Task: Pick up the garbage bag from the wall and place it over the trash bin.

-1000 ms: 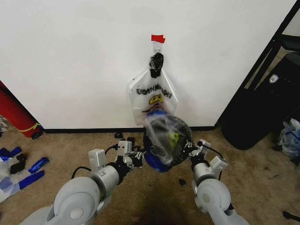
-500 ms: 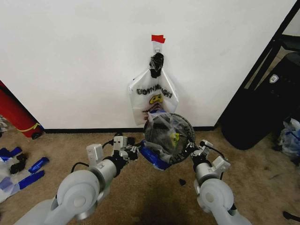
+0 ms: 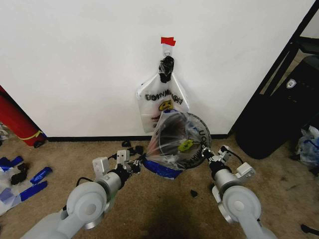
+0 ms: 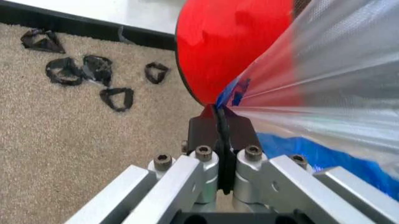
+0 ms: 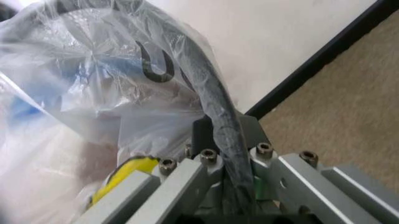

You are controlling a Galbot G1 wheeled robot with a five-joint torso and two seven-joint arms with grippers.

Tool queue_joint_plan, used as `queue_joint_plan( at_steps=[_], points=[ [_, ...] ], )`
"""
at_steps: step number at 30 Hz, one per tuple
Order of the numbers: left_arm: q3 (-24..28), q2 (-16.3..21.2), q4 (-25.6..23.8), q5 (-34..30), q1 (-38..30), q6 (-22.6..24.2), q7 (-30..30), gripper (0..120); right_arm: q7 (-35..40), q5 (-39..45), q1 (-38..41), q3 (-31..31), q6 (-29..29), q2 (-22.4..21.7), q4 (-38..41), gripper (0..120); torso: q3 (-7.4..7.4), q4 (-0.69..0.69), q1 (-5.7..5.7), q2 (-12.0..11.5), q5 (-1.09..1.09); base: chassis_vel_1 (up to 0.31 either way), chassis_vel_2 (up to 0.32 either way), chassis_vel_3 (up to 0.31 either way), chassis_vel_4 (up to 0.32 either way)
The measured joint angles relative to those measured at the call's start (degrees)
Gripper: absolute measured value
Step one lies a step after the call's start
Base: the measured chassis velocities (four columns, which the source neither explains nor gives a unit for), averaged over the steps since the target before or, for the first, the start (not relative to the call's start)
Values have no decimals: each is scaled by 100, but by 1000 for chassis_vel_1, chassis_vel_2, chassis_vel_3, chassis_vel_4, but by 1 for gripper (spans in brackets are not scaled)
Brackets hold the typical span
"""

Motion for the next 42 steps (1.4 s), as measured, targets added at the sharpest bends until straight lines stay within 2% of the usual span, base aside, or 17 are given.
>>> queue_joint_plan(
  at_steps=[8, 16, 18, 19, 21, 22, 26, 27, 29, 31, 32, 36, 38, 40, 42],
  points=[
    [7, -226, 284, 437, -128, -372, -19, 0, 21, -31, -73, -121, -267, -111, 66, 0, 0, 0, 0, 0, -1, 0, 0, 0, 0],
    [-19, -211, 185, 592, 28, -492, 12, 0, 45, -117, -86, -130, -271, -113, 29, 0, 0, 0, 0, 0, 0, 0, 0, 0, 0],
    [-20, -180, 59, 596, 105, -402, 38, 8, 56, -153, -73, -137, -262, -99, 10, 0, 0, -1, 0, 0, 0, 0, 0, 0, 0],
    [-20, -180, 59, 596, 105, -402, 38, 8, 56, -153, -73, -137, -262, -99, 10, 0, 0, -1, 0, 0, 0, 0, 0, 0, 0],
    [-33, -121, -124, 676, 181, -326, 83, 18, 66, -195, -69, -133, -246, -82, -4, 0, 0, 0, 0, 0, 0, 0, 0, 0, 0],
    [-33, -121, -124, 676, 181, -326, 83, 18, 66, -195, -69, -133, -246, -82, -4, 0, 0, 0, 0, 0, 0, 0, 0, 0, 0],
    [-162, 87, -519, 687, 301, -263, 286, 37, 89, -324, -83, -84, -204, -63, -83, 0, 0, -1, 0, 0, 0, 0, 0, 0, 0],
    [-162, 87, -519, 687, 301, -263, 286, 37, 89, -324, -83, -84, -204, -63, -83, 0, 0, -1, 0, 0, 0, 0, 0, 0, 0],
    [-199, 192, -656, 690, 320, -223, 335, 46, 92, -392, -85, -57, -185, -45, -116, 0, 0, 0, 0, 0, 0, 0, 0, 0, 0],
    [-222, 267, -740, 771, 354, -213, 328, 54, 93, -495, -87, -38, -157, -28, -155, 0, 0, -2, 0, 0, 0, 0, 0, 0, 0],
    [-222, 267, -740, 771, 354, -213, 328, 54, 93, -495, -87, -38, -157, -28, -155, 0, 0, -2, 0, 0, 0, 0, 0, 0, 0],
    [-281, 355, -971, 1186, 553, -219, 221, 75, 82, -747, -70, -65, -77, 30, -254, 0, 0, 1, 0, 0, 0, 0, 0, 0, 0],
    [-283, 360, -997, 1195, 561, -219, 207, 76, 81, -774, -69, -73, -66, 37, -266, 0, 0, 1, 0, 0, 0, 0, 0, 0, 0],
    [-274, 435, -1163, 1281, 513, -212, 72, 89, 78, -1037, -67, -142, 20, 83, -318, 0, 0, 0, 0, 0, 0, 0, 0, 0, 0],
    [-261, 472, -1199, 1297, 471, -217, 74, 91, 77, -1109, -71, -167, 41, 94, -319, 0, 0, -1, 0, 0, 0, 0, 0, 0, 0]
  ],
)
